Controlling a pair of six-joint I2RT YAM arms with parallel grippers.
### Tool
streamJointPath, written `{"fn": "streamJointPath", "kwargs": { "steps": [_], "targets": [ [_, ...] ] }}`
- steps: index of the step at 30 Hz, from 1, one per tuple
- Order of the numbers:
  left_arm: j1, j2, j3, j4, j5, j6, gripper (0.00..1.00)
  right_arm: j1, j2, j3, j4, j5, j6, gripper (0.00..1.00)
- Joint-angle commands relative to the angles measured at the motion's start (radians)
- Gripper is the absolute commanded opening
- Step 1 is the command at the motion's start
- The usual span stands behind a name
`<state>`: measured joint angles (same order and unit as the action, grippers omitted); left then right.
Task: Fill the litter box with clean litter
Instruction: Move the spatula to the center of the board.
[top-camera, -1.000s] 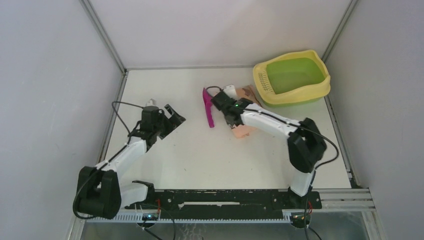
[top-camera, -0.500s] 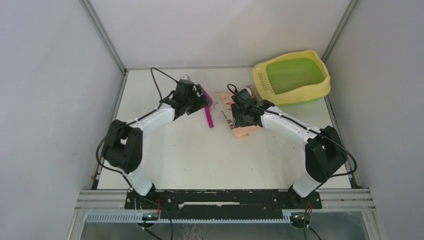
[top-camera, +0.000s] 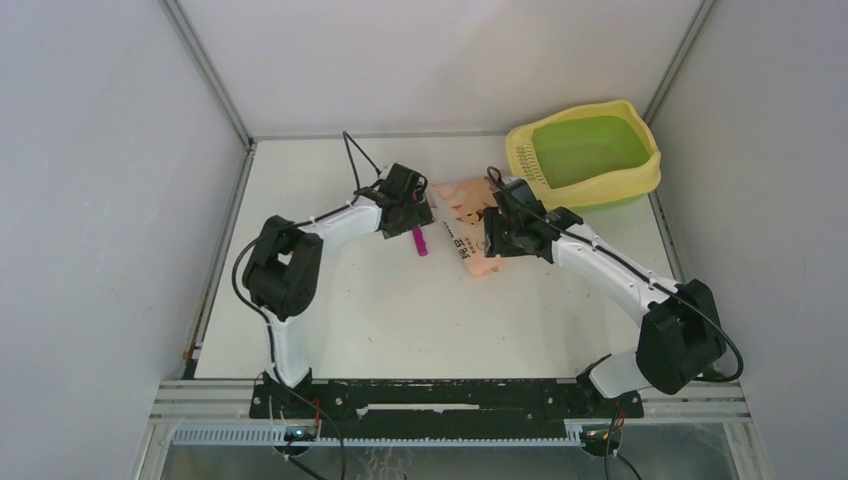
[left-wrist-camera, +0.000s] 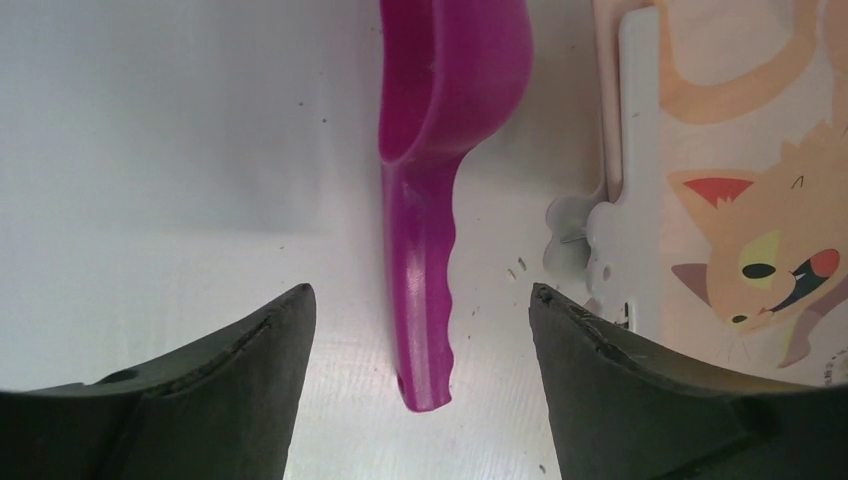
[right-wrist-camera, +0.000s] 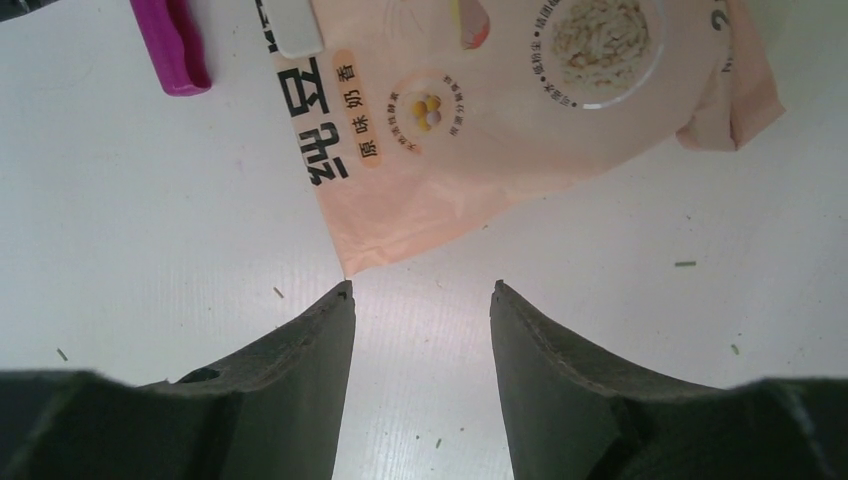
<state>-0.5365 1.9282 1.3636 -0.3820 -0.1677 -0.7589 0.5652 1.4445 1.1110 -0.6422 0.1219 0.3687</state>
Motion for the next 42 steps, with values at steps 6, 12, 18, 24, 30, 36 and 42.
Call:
{"fn": "streamJointPath", "kwargs": {
  "steps": [6,12,18,24,30,36,42],
  "targets": [
    [-0.029,0.103,0.169,-0.135,-0.087,0.016,0.88,-0.066,-0.085,-0.040,0.031,-0.052,0.003,0.60],
    [0.003,0.100,0.133,-0.180,-0.144,0.010,0.89,-0.091,-0.107,-0.073,0.044,-0.070,-0.007,0.60],
    [0.054,0.085,0.084,-0.189,-0.131,0.043,0.49,-0.137,-0.132,-0.098,0.053,-0.107,-0.017,0.60],
    [0.096,-0.012,-0.024,-0.183,-0.177,0.069,0.23,-0.177,-0.153,-0.102,0.054,-0.138,-0.023,0.60],
    [0.151,-0.159,-0.218,-0.135,-0.212,0.085,0.23,-0.171,-0.140,-0.095,0.090,-0.160,-0.012,0.60],
    [0.188,-0.281,-0.369,-0.091,-0.201,0.110,0.29,-0.073,-0.051,-0.023,0.092,0.011,-0.044,0.60],
    [0.176,-0.345,-0.364,-0.095,-0.116,0.138,0.66,0.065,0.079,0.081,0.096,0.219,-0.088,0.61]
  ]
}}
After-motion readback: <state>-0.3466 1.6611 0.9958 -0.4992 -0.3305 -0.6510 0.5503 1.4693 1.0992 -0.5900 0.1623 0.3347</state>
